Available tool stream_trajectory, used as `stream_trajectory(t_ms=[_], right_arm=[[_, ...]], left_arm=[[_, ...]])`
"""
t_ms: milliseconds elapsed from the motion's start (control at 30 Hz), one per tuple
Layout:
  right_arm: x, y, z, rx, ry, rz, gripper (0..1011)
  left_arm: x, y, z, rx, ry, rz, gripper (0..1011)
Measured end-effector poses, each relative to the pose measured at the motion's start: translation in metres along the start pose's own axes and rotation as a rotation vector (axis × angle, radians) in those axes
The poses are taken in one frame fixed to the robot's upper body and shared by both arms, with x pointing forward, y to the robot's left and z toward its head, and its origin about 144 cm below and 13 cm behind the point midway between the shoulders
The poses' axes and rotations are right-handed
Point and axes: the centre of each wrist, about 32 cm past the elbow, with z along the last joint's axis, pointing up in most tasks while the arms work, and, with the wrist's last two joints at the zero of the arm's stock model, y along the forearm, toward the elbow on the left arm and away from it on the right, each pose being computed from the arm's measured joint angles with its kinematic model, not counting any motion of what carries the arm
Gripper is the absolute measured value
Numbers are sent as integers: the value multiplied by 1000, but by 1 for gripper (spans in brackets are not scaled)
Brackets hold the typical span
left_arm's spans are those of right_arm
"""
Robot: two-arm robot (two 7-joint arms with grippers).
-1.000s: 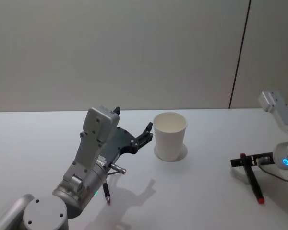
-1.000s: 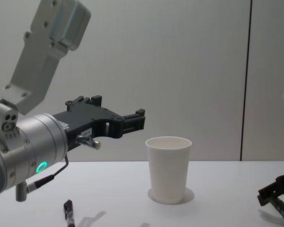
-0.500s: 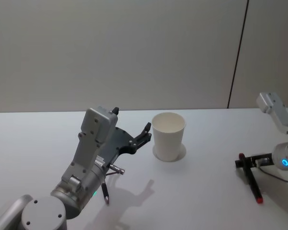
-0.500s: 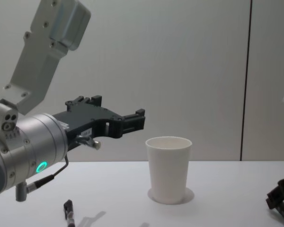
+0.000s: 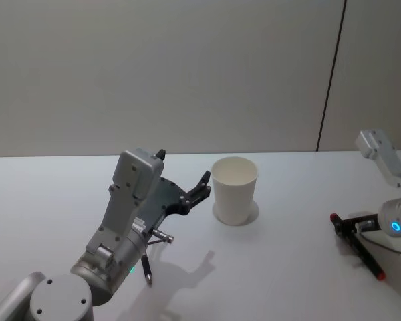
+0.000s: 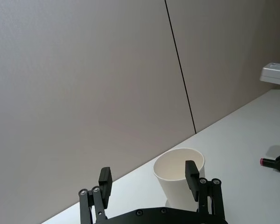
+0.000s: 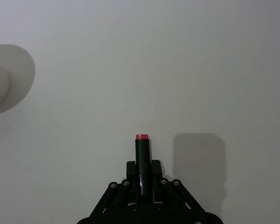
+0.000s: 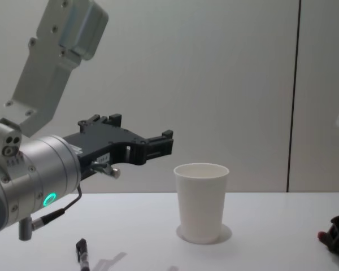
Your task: Place the pen into the pen holder.
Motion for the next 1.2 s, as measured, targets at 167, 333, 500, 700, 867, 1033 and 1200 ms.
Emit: stream_trajectory(t_ms=[167, 333, 500, 700, 867, 1033, 1200], right_arm=[[1, 2, 1, 1, -1, 0, 178], [1, 3, 2, 4, -3, 0, 178], [2, 2, 3, 20, -5, 0, 177], [2, -3, 6, 75, -11, 7, 177], [1, -7, 7, 126, -18, 14, 177], [0, -12, 6, 184, -28, 20, 177], [-1, -18, 4, 259, -46, 25, 178]], left_arm=[[0, 0, 0, 0, 0, 0, 1004], [0, 0, 0, 0, 0, 0, 1004], [0, 0, 0, 0, 0, 0, 1004], [0, 0, 0, 0, 0, 0, 1004], [0, 0, 0, 0, 0, 0, 1004], [0, 0, 0, 0, 0, 0, 1004], [0, 0, 0, 0, 0, 0, 1004]])
